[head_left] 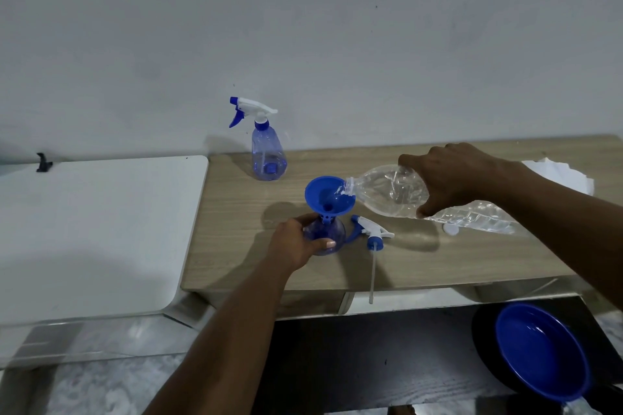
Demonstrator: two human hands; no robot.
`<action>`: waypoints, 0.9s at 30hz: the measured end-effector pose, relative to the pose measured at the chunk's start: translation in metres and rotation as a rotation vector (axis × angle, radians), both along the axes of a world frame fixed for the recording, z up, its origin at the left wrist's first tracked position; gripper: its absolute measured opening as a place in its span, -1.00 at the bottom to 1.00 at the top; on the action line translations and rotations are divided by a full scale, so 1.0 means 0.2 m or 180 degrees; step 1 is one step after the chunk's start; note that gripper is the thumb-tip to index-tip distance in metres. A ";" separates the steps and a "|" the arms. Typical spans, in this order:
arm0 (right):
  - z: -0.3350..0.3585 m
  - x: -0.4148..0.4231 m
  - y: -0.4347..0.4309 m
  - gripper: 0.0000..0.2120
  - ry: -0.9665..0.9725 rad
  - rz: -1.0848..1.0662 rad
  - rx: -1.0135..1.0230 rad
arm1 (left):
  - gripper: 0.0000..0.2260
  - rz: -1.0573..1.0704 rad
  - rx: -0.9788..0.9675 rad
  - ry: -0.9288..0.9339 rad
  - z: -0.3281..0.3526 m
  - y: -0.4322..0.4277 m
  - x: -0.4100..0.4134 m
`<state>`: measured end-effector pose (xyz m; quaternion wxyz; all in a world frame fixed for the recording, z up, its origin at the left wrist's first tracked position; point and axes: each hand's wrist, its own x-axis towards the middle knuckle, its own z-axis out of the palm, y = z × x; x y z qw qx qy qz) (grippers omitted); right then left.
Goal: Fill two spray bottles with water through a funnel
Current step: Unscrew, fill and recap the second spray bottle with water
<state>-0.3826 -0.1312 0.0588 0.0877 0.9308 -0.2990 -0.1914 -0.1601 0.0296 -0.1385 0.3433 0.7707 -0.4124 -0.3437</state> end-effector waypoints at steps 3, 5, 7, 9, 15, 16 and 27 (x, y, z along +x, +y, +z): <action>0.00 0.00 0.00 -0.17 -0.0002 -0.0005 0.0003 | -0.36 -0.0012 -0.0008 -0.0012 0.00 0.00 0.00; 0.00 0.00 0.00 -0.18 -0.0010 -0.0008 0.0003 | -0.35 -0.0012 -0.0003 -0.0005 0.00 0.00 0.00; 0.00 0.00 0.00 -0.17 -0.0015 -0.0018 0.0008 | -0.36 -0.0025 -0.0015 -0.0005 0.00 0.00 0.00; 0.00 0.00 0.00 -0.17 -0.0011 -0.0029 0.0011 | -0.37 -0.0037 -0.0037 -0.0003 0.00 0.00 0.00; 0.00 -0.01 0.00 -0.18 -0.0056 0.0022 0.0004 | -0.38 -0.0029 -0.0096 0.0076 0.00 0.01 0.00; 0.00 -0.01 0.00 -0.19 -0.0070 0.0021 0.0006 | -0.38 -0.0027 -0.0097 0.0071 0.00 0.01 0.00; -0.12 -0.05 -0.08 -0.23 -0.1379 -0.0588 0.0594 | -0.40 -0.0026 -0.0088 0.0050 0.01 0.01 0.00</action>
